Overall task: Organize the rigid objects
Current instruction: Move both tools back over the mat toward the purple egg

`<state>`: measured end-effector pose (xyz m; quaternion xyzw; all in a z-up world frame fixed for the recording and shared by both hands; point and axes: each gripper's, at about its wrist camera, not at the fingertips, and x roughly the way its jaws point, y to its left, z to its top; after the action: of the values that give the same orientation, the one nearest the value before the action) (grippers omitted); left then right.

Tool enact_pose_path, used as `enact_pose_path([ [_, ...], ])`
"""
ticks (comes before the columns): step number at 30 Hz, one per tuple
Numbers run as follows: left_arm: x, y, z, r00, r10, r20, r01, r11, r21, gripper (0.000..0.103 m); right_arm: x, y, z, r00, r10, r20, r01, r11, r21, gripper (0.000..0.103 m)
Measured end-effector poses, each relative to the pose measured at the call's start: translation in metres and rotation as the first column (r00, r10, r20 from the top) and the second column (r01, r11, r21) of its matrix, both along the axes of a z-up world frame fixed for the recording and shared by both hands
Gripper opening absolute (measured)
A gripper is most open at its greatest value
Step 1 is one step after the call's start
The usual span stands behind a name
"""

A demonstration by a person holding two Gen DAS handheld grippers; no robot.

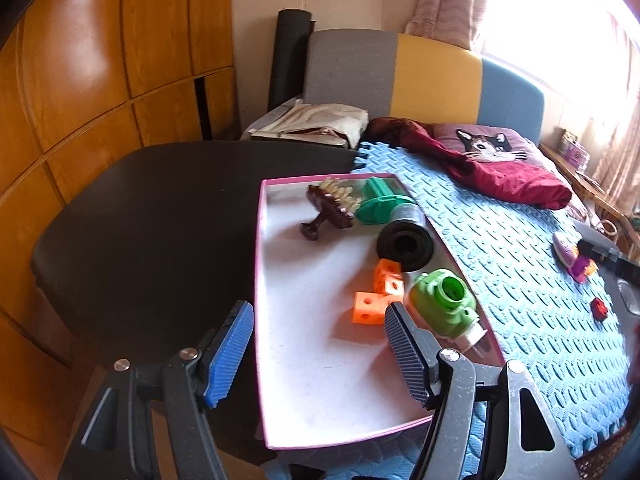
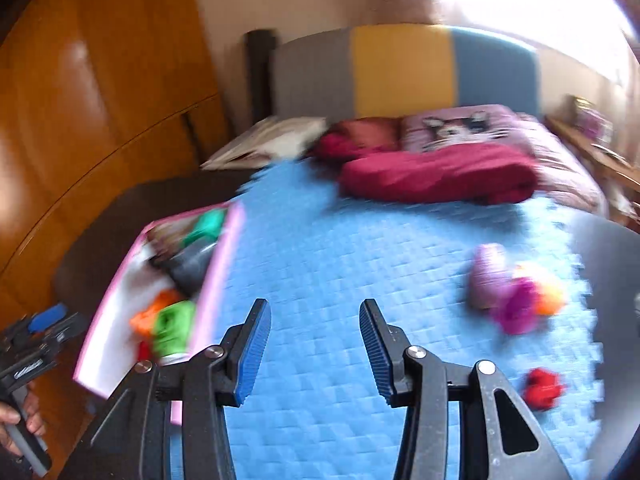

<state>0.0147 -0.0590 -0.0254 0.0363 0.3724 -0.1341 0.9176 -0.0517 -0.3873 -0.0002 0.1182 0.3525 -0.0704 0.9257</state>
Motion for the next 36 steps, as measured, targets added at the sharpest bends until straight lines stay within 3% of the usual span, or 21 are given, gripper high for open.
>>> enact_pose_path([
  [4,-0.001,-0.014,0.006,0.999,-0.042,0.013,0.042,0.999,0.008,0.069,-0.025,-0.07,0.012,0.975,-0.219,0.044,0.22,0.975,-0.023,0.046],
  [8,0.0,-0.03,0.011,0.997,-0.074,0.015,0.074,0.997,0.007,0.069,-0.055,-0.136,0.005,0.859,-0.503,0.096,0.508,0.86,-0.039,0.047],
  [10,0.0,-0.04,0.012,0.995,-0.097,0.011,0.097,0.995,0.013,0.069,-0.068,-0.161,-0.011,0.806,-0.587,0.07,0.587,0.809,0.026,0.047],
  [11,0.0,-0.045,0.012,0.994,-0.109,0.01,0.109,0.994,0.017,0.069,-0.073,-0.177,-0.021,0.775,-0.632,0.007,0.628,0.771,0.103,0.048],
  [13,-0.001,-0.058,0.012,0.989,-0.148,0.003,0.148,0.989,0.025,0.069,-0.083,-0.197,-0.032,0.742,-0.67,-0.023,0.652,0.714,0.255,0.05],
  [14,-0.002,-0.064,0.012,0.986,-0.166,-0.002,0.166,0.986,0.029,0.069,-0.084,-0.202,-0.035,0.734,-0.678,-0.038,0.659,0.699,0.277,0.05],
  [22,-0.008,-0.125,0.011,0.957,-0.289,-0.024,0.289,0.956,0.053,0.069,-0.083,-0.204,-0.049,0.755,-0.647,-0.104,0.637,0.687,0.349,0.05],
  [30,-0.009,-0.176,0.002,0.927,-0.37,-0.06,0.374,0.926,0.061,0.069,-0.083,-0.208,-0.058,0.756,-0.638,-0.145,0.638,0.669,0.381,0.05],
  [36,0.003,-0.215,-0.006,0.902,-0.416,-0.117,0.42,0.907,0.019,0.069,-0.081,-0.206,-0.058,0.768,-0.624,-0.143,0.622,0.675,0.397,0.05],
])
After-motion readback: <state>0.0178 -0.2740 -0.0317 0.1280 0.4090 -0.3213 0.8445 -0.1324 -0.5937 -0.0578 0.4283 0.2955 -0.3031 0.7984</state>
